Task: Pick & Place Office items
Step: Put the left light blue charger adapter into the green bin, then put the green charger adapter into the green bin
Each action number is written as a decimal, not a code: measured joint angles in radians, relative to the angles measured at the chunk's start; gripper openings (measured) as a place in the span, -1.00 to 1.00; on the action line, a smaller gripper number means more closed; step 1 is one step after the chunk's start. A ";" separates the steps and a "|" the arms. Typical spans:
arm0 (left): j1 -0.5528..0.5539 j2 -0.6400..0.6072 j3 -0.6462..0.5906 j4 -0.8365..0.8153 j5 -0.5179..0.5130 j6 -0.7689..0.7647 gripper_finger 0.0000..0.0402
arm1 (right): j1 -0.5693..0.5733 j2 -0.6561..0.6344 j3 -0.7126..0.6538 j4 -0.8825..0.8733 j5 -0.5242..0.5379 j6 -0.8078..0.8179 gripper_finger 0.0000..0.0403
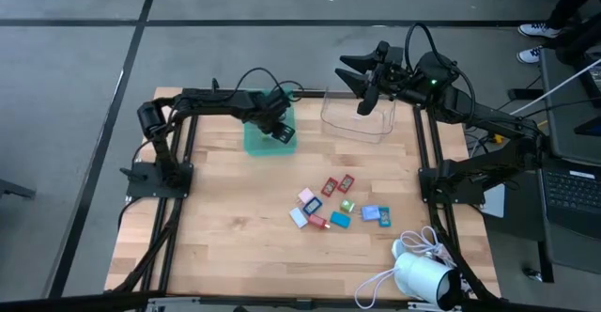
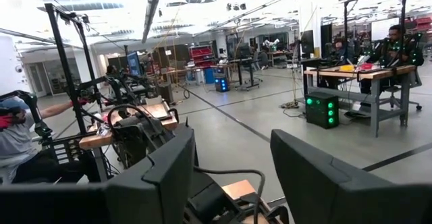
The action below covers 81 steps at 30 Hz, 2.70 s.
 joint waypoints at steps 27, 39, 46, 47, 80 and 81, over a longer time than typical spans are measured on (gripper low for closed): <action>-0.045 -0.250 -0.001 0.217 0.042 0.033 0.36 | 0.064 0.007 0.000 -0.167 -0.191 0.163 0.00; -0.318 -0.642 0.000 0.265 -0.279 0.094 0.20 | 0.285 0.101 -0.022 -0.609 0.144 0.168 0.00; -0.569 -0.691 0.000 0.136 -0.528 -0.005 0.19 | 0.373 0.149 -0.135 -0.864 0.232 0.356 0.00; -0.599 -0.691 0.000 0.128 -0.558 -0.008 0.19 | 0.392 0.148 -0.158 -0.874 0.235 0.379 0.00; -0.728 -0.649 0.000 0.092 -0.671 -0.063 0.19 | 0.595 0.382 -0.463 -0.533 0.008 0.673 0.00; -0.728 -0.649 0.000 0.090 -0.671 -0.063 0.19 | 0.596 0.394 -0.464 -0.537 -0.001 0.667 0.00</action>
